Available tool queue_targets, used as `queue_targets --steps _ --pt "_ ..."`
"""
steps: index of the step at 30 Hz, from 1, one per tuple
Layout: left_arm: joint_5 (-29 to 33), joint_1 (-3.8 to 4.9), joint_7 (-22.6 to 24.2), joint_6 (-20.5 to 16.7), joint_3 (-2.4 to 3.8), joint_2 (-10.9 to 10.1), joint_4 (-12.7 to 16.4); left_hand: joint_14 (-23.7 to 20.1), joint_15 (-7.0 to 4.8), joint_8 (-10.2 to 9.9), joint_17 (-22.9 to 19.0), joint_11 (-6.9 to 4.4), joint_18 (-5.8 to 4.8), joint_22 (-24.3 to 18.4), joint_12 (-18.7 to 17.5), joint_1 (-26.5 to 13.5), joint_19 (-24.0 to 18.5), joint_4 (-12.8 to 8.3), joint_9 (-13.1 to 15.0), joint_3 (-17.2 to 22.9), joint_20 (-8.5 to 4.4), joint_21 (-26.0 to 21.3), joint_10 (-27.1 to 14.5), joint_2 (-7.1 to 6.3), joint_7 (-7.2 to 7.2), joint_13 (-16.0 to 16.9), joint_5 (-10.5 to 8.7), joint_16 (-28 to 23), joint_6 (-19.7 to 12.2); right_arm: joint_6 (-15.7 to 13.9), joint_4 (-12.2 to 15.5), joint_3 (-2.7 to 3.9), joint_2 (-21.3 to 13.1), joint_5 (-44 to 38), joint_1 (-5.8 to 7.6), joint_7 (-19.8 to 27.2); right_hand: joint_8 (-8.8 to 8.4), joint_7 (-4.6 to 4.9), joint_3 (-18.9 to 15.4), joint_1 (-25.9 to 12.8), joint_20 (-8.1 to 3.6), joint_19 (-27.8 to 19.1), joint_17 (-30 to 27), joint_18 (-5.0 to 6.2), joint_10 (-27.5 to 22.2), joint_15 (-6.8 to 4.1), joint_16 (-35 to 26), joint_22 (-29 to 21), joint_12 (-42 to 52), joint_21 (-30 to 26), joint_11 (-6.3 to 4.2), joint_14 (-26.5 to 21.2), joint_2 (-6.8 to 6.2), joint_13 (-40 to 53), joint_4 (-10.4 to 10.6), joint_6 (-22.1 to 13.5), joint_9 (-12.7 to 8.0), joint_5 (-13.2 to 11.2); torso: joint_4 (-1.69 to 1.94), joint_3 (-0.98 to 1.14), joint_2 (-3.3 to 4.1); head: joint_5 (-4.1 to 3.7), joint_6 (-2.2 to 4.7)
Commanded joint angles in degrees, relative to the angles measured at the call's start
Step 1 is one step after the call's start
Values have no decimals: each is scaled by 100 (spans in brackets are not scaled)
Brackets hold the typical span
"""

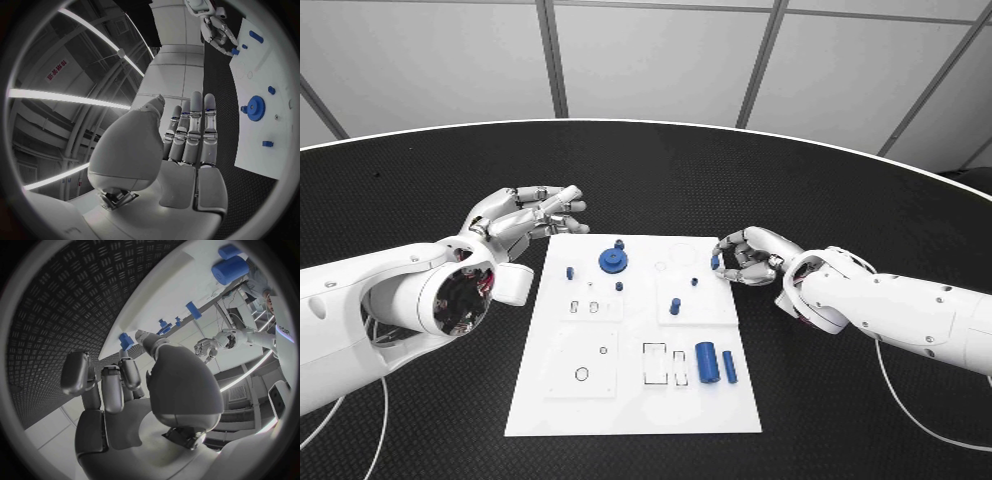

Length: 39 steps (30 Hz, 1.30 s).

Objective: Assemble the parts on the task board

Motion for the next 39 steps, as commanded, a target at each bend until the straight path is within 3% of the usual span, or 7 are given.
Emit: queue_targets --steps 1,16,26,39 --pt "0 0 -1 0 0 -1 1 -27 10 -23 6 28 67 9 -24 38 -29 -3 7 39 -7 19 29 -3 32 -3 -5 24 -11 5 -3 0 6 0 -2 -17 38 -13 5 10 28 37 1158 -27 57 35 38 18 49 44 -6 533 44 15 -26 55 12 24 -1 -2 4 8 -13" --pt "-1 0 -5 1 0 -17 12 -31 10 -25 9 29 67 10 -28 39 -32 -3 8 47 -6 22 30 -8 33 -3 -5 27 -11 -14 1 1 23 0 -4 -83 63 -3 58 16 31 68 1192 -36 106 39 53 63 102 78 0 542 137 63 -25 156 25 42 -1 -2 3 27 -54" --pt "-1 1 -9 12 0 -23 21 -31 10 -25 9 29 67 10 -28 39 -32 -3 8 47 -6 22 30 -8 33 -3 -5 27 -11 11 -29 2 66 0 -3 -116 137 -37 146 15 16 116 1241 -51 201 15 74 144 201 141 -26 553 281 157 -32 384 57 42 -1 2 -1 38 -72" --pt "-1 1 -14 20 0 -37 40 -31 10 -25 9 29 67 10 -28 39 -32 -3 8 47 -6 22 30 -8 33 -3 -5 27 -11 35 -46 3 81 0 -2 -192 146 -47 165 24 10 130 1262 -57 216 7 83 170 215 162 -35 558 308 171 -44 416 62 34 -5 6 5 54 -87"
